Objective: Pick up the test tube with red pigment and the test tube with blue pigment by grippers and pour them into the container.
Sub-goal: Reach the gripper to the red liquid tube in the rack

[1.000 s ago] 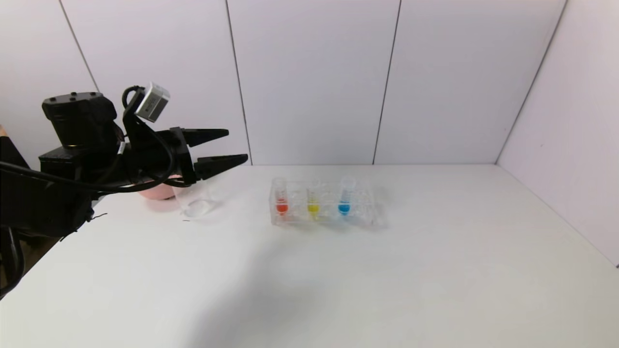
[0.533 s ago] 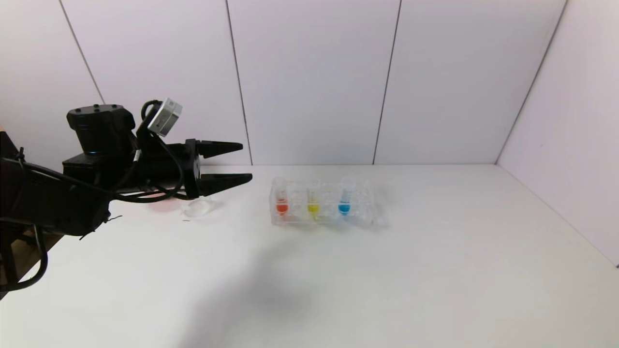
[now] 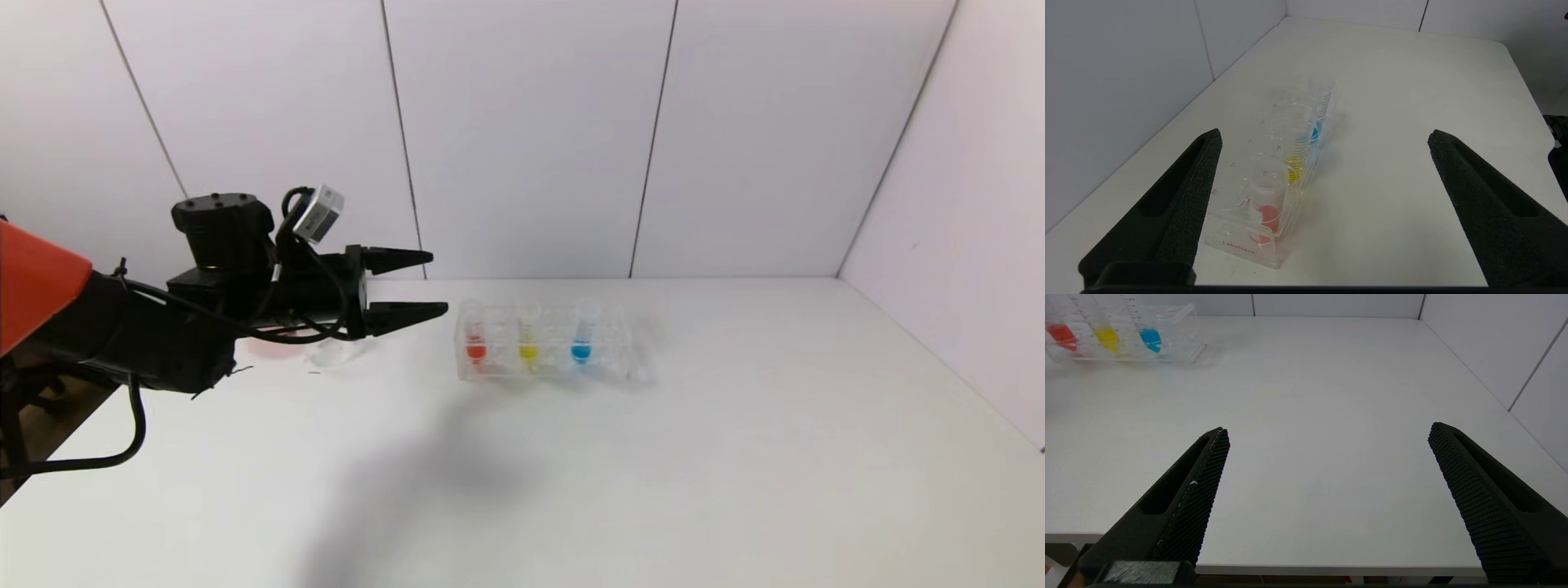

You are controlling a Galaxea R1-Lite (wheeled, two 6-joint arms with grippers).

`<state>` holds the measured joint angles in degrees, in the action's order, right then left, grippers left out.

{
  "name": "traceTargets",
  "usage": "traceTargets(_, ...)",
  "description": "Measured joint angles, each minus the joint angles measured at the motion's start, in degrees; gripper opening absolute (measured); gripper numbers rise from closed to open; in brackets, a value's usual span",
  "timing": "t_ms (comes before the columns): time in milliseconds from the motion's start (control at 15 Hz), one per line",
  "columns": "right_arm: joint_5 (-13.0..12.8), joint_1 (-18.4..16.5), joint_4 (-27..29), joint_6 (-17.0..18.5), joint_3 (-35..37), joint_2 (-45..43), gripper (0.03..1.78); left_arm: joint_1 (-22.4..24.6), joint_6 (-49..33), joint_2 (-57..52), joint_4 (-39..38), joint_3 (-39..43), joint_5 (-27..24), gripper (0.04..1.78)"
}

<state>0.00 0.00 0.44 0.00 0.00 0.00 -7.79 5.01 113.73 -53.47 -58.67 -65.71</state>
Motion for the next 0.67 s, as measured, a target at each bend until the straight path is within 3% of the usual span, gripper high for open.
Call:
traceTargets(267,0.00,0.00,0.00,0.00,0.00,0.00,1.77,-2.49,0.05,3.52,0.06,-2.12,4.71,1.76)
traceTargets(667,0.00,0.00,0.00,0.00,0.00,0.00,1.77,-3.64,0.24,8.27,0.06,-4.22,5.34,1.76)
